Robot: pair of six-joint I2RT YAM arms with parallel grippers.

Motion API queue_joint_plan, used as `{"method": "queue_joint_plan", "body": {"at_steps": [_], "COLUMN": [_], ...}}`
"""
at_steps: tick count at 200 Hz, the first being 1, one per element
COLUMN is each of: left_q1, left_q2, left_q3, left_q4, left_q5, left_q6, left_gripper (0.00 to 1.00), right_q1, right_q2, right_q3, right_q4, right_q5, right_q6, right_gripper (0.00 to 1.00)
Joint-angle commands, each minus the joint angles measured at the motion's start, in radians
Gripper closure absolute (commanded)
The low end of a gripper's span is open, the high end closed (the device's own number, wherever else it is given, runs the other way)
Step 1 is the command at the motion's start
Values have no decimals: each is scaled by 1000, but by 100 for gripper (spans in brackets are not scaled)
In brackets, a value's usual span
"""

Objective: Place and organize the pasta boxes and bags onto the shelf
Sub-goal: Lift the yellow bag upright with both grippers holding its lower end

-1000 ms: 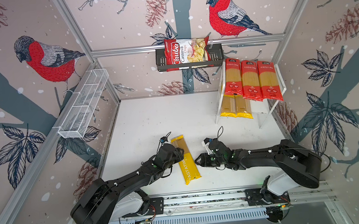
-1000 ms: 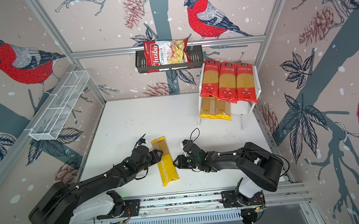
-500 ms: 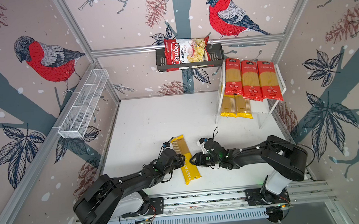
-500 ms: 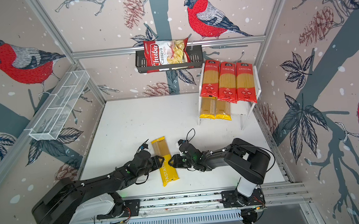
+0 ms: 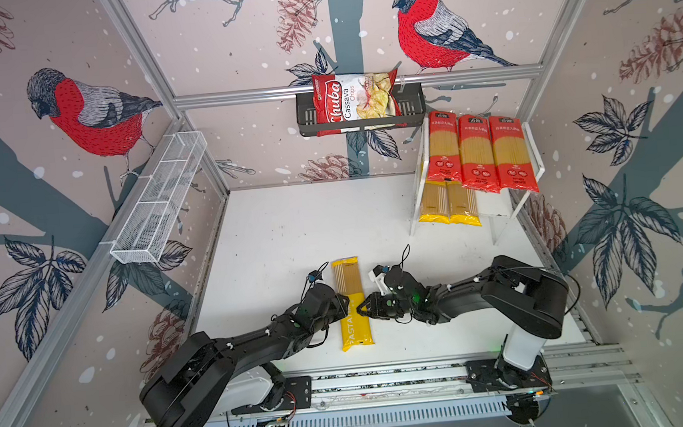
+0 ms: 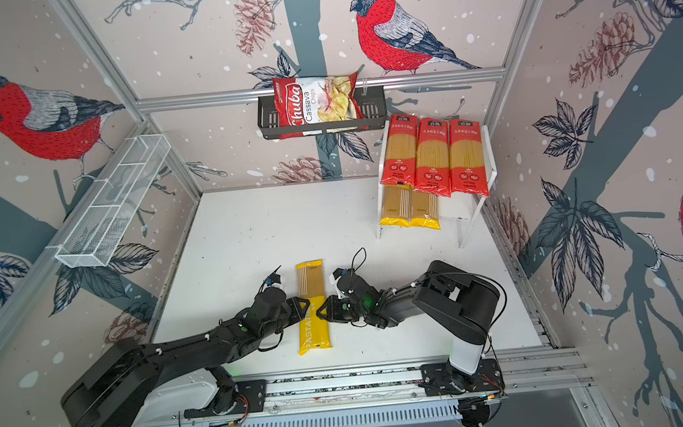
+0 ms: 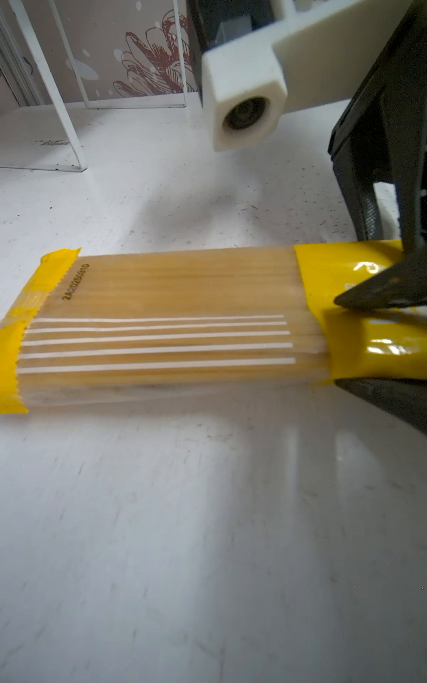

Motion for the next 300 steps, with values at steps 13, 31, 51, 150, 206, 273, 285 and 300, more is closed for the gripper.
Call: {"method": "queue_joint_plan", "body": {"at_steps": [13,31,51,150,206,273,285,300], "left_q1": [0,3,2,27,95,135,139,144], "left_q2": [-23,-22,-8,-30,-184,-357,-361,-348], "left_q3": [-2,-10,-31,-44,-44,10,27,45], "left_q4": [46,61,103,118,56,42,83,149], "left_q5": [39,50,67,91,91,166,203,257], "left_q6": [-11,-14,-31,-31,45,169,196,226], "left_gripper": [70,72,76,81,66,45,40,32], "right_q1": [-10,-15,-15,-7,-19,-25,-26,-27], "right_q2": [-7,-14,-10,-5,-78,-331,-398,-478], "right_q3": [-19,-32,-31,-34,-30,-22,-26,-39], "right_q4": [123,150,147,177,113,0,-13,-17], "right_q5": [-35,-33,-27,2,37,163,189,210], "right_q6": [33,46,55,66,-2,-250,-312,-374], "right_gripper": [82,85,76,83,92,99,100,100]}}
